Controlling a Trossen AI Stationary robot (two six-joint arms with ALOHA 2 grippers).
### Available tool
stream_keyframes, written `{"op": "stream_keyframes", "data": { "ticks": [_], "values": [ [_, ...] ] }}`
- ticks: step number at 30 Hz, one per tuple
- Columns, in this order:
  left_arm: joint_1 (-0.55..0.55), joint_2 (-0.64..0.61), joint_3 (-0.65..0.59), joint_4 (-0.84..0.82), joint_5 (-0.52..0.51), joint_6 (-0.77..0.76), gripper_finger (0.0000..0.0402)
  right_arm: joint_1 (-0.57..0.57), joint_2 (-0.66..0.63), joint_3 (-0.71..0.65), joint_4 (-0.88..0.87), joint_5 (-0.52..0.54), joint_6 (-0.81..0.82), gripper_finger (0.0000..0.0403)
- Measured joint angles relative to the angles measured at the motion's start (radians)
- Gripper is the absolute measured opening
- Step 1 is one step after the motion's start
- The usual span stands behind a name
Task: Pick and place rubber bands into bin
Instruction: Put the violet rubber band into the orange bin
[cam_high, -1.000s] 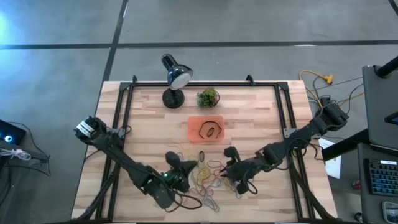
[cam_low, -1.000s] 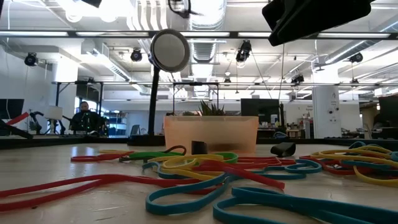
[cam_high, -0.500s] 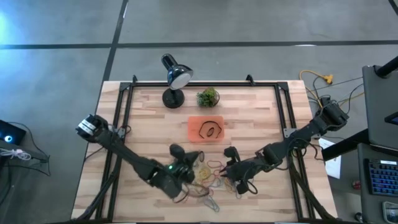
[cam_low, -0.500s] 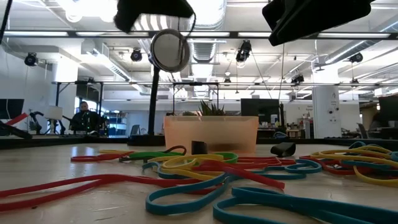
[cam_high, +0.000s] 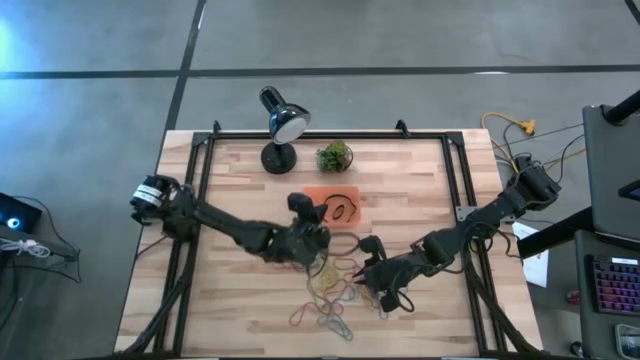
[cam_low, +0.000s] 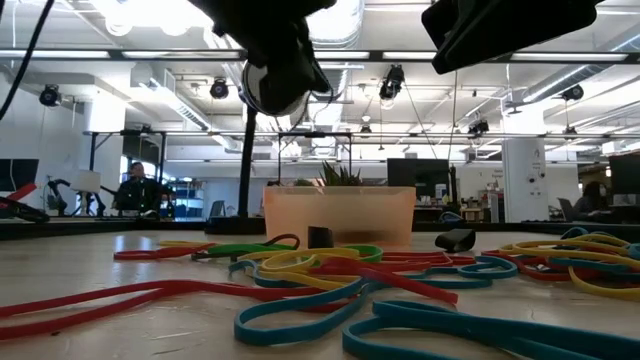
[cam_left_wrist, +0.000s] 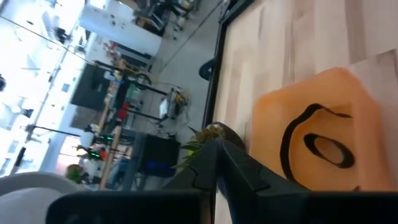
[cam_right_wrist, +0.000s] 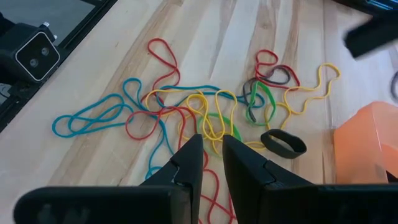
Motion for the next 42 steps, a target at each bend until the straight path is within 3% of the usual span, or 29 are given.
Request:
{"op": "stream_keyframes", "data": {
  "ticks": [12,28,35,42],
  "values": [
    [0.160,0.000,0.000,-0.005,0.242,-0.003,0.0004,0.000,0.000,0.000,0.000,0.000,0.000,0.0056],
    [0.254,0.001,-0.002,-0.113,0.540,-0.060,0.0004,0.000,0.000,-0.003,0.000,0.000,0.000,0.0056],
    [0.261,0.001,-0.002,-0.099,0.528,-0.046,0.0004,0.000,0.000,-0.005,0.000,0.000,0.000,0.0056],
    [0.261,0.001,-0.002,-0.097,0.375,-0.043,0.0004,0.000,0.000,-0.005,0.000,0.000,0.000,0.0056]
  ]
}}
